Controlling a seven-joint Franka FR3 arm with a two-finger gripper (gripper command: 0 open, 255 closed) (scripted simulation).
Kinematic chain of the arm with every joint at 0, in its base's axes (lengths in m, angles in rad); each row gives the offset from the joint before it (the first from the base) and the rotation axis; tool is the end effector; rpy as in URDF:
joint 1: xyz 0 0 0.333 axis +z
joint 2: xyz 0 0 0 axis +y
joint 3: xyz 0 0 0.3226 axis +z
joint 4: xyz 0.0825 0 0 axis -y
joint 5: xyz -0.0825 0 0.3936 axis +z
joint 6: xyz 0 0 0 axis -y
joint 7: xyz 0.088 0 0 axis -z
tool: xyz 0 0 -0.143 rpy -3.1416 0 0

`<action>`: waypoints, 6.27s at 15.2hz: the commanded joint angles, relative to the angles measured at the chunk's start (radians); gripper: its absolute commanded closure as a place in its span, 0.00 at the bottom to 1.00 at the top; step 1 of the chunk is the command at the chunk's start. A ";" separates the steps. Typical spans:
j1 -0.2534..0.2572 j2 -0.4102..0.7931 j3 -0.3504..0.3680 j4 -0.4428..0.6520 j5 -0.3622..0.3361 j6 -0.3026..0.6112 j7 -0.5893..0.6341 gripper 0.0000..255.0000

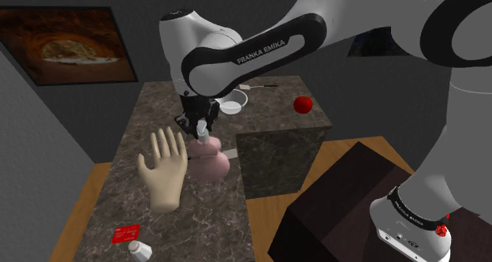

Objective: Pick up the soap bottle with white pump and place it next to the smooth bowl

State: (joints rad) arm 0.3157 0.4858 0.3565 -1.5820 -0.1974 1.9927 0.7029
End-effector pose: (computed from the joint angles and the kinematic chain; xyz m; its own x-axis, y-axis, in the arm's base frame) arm 0.5646 0.3919 0.3321 0.9995 0.0193 -0.0239 0.0202 -0.9991 0.0368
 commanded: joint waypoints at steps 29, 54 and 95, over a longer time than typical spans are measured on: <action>-0.290 -0.173 -0.097 -0.075 0.082 -0.067 -0.407 1.00; -0.567 0.095 -0.238 0.318 0.089 -0.169 -0.847 1.00; -0.568 0.156 -0.243 0.183 0.078 0.026 -0.831 0.00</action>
State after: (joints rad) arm -0.2528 0.6517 0.1118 -1.4195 -0.1215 2.0494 -0.1260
